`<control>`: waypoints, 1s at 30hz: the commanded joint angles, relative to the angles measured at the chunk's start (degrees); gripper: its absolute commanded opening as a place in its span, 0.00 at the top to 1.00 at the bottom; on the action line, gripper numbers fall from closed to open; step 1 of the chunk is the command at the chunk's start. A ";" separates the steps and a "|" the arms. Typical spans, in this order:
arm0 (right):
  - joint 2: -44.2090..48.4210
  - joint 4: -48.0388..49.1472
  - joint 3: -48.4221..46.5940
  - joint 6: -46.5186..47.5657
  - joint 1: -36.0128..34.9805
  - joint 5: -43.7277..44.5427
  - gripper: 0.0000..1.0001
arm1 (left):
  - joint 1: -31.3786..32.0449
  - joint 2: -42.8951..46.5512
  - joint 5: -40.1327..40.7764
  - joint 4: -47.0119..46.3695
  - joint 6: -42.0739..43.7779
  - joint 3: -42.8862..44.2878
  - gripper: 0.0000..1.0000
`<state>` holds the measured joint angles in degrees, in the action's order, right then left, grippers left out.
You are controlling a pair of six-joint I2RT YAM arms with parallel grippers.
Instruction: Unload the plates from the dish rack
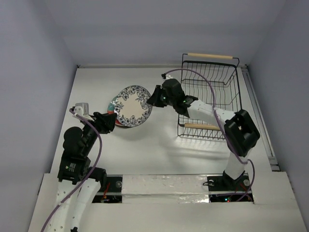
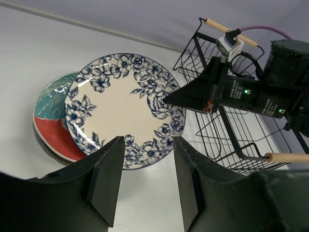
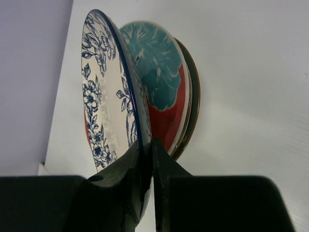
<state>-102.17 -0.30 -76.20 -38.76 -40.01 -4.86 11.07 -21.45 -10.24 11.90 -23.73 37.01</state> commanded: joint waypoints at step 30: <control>1.35 10.67 3.59 -2.28 -6.39 12.06 0.22 | -2.72 -0.61 1.01 -1.88 0.35 0.87 0.39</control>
<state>-106.13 6.79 -74.43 -43.46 -45.04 2.13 8.82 -22.68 -10.02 11.88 -23.68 37.01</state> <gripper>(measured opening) 0.772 0.595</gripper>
